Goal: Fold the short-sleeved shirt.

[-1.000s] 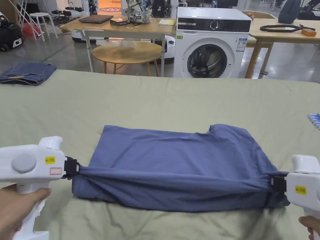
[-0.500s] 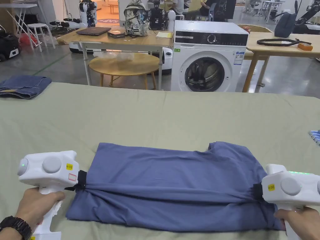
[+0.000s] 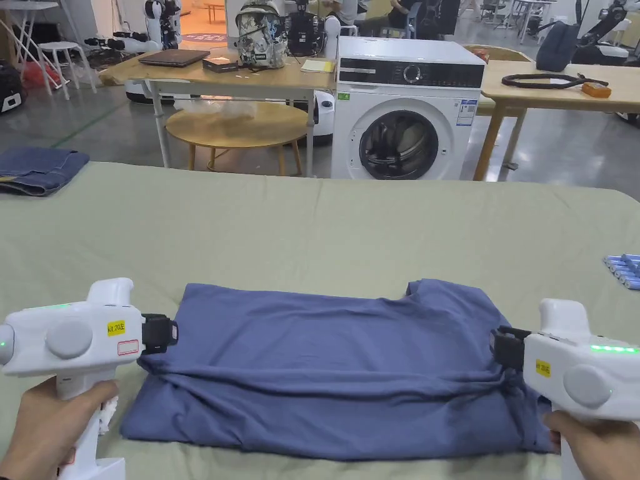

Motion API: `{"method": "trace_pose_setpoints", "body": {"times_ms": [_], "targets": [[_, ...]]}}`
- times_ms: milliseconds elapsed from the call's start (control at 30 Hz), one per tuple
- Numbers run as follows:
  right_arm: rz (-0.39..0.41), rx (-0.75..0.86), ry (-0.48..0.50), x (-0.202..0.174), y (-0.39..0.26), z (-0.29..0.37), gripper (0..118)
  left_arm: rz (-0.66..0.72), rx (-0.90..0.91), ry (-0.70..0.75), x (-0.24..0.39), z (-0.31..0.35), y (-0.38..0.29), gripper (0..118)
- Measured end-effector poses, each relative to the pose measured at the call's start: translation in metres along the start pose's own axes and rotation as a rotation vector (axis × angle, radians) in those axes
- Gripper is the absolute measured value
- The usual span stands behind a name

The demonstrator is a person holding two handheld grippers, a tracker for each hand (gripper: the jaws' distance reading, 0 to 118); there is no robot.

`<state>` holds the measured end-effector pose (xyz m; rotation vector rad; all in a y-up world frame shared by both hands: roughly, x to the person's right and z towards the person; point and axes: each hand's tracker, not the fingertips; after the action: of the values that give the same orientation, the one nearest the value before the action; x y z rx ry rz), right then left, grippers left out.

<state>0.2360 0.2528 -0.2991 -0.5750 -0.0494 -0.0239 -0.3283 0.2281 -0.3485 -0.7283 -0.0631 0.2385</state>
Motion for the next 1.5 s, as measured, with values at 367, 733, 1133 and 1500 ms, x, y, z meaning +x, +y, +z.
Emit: {"method": "trace_pose_setpoints", "body": {"times_ms": [367,733,1133,1500], "targets": [[-0.023,0.350,-0.003,-0.040,-0.035,0.075,0,-0.208,0.464,0.137,0.063,0.095,-0.053,0],[0.029,0.429,-0.026,-0.060,-0.043,0.103,0,-0.189,0.312,0.131,0.058,0.112,-0.064,0],[0.078,0.330,-0.020,-0.054,-0.056,0.084,0,0.000,-0.287,0.095,-0.020,-0.005,-0.042,33],[0.104,0.279,-0.033,-0.050,-0.067,0.081,0,-0.082,-0.435,0.218,-0.013,-0.042,-0.067,52]]}}
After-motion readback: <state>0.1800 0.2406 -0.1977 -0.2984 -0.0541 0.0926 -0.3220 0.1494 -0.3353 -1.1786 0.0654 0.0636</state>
